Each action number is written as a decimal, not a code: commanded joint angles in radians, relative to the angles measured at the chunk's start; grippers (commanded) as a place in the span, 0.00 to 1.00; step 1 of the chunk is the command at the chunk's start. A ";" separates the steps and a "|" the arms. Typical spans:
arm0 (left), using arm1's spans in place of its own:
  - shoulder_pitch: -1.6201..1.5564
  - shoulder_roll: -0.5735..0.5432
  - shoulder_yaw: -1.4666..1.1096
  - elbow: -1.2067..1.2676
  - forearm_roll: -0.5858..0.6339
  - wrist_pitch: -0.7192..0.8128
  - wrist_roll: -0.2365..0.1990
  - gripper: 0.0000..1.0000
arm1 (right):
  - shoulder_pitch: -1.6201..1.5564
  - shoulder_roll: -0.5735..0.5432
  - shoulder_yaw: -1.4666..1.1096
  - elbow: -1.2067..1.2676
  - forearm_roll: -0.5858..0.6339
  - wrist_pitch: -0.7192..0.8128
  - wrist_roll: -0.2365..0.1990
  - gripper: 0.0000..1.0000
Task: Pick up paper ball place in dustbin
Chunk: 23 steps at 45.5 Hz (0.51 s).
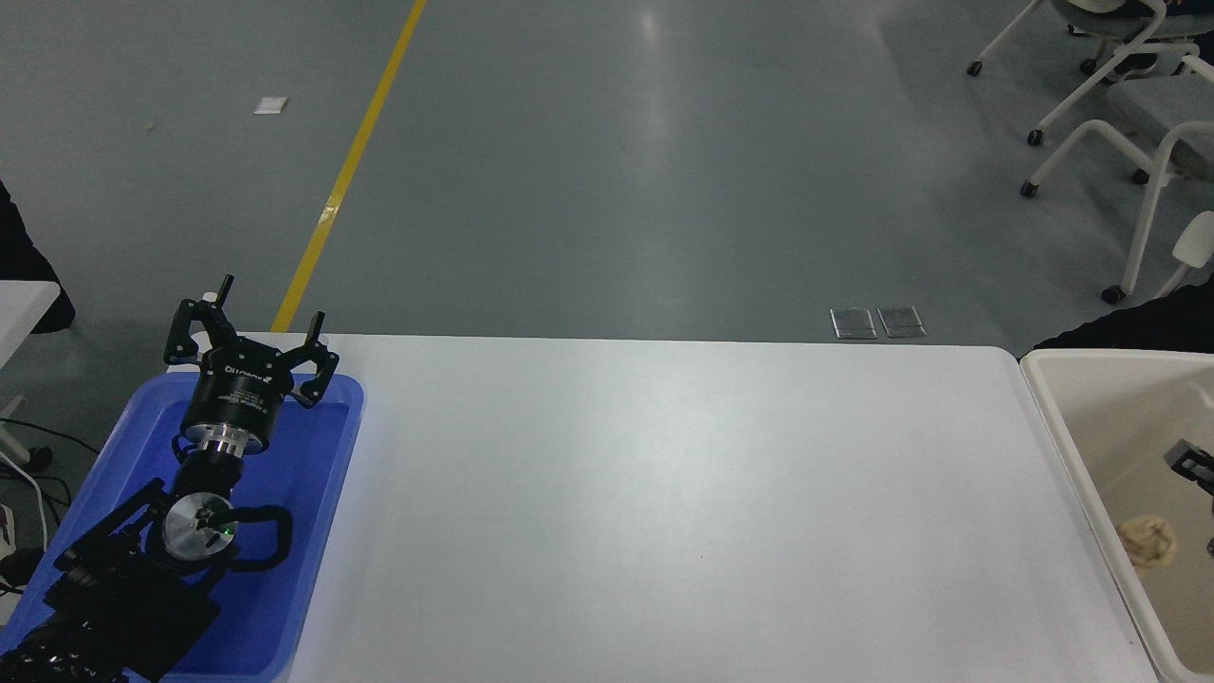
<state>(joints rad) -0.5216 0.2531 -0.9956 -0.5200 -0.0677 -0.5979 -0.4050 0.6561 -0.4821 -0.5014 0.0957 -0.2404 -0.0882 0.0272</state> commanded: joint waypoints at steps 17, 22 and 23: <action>0.000 0.000 0.000 0.000 0.000 0.001 0.000 1.00 | 0.223 -0.053 0.599 0.245 0.000 0.021 0.046 1.00; 0.000 0.000 0.000 0.000 0.000 0.001 0.000 1.00 | 0.223 -0.049 0.845 0.323 -0.014 0.021 0.060 1.00; 0.000 0.000 0.000 0.000 0.000 0.001 0.000 1.00 | 0.223 -0.049 0.877 0.337 -0.016 0.021 0.060 1.00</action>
<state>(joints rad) -0.5215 0.2531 -0.9955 -0.5201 -0.0677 -0.5965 -0.4050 0.8256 -0.5177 -0.0495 0.2663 -0.2416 -0.0710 0.0645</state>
